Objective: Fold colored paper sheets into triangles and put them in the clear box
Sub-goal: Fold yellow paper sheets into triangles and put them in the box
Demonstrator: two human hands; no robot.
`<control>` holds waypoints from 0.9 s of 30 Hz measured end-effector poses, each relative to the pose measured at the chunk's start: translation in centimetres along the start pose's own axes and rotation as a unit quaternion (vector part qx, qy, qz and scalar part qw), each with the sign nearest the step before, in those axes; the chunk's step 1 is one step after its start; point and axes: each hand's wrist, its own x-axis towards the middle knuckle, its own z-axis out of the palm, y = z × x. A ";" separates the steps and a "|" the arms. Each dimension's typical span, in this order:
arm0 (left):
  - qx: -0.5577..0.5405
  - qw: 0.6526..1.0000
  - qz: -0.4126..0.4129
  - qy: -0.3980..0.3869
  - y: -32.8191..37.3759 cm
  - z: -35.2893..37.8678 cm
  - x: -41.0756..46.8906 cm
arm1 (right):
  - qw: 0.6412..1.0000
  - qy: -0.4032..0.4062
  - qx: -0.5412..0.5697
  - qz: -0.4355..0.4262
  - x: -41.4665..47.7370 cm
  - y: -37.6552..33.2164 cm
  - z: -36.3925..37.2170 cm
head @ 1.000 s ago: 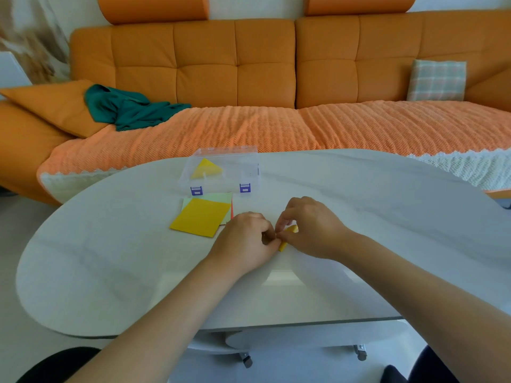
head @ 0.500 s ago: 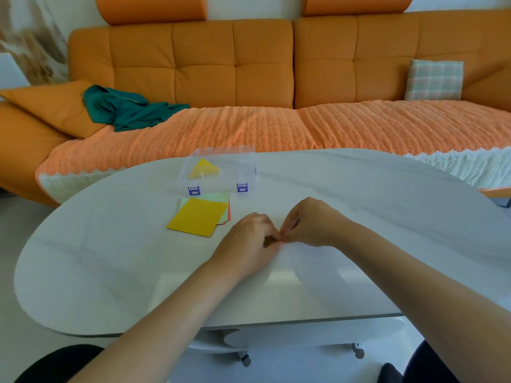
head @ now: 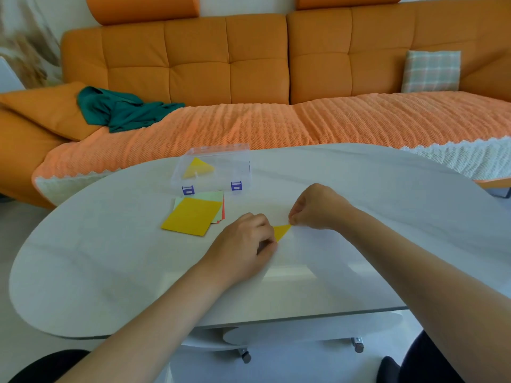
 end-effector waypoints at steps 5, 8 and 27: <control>0.020 0.999 0.002 -0.032 0.3 -0.1 0.1 | 1.000 0.002 0.031 -0.002 0.1 0.7 0.3; 0.033 0.998 0.003 -0.049 0.5 -0.2 0.1 | 0.997 0.029 0.034 -0.059 -0.9 0.9 0.8; 0.003 0.999 0.020 -0.029 0.9 -1.0 -1.8 | 0.941 0.109 -0.127 -0.295 -4.0 2.6 2.8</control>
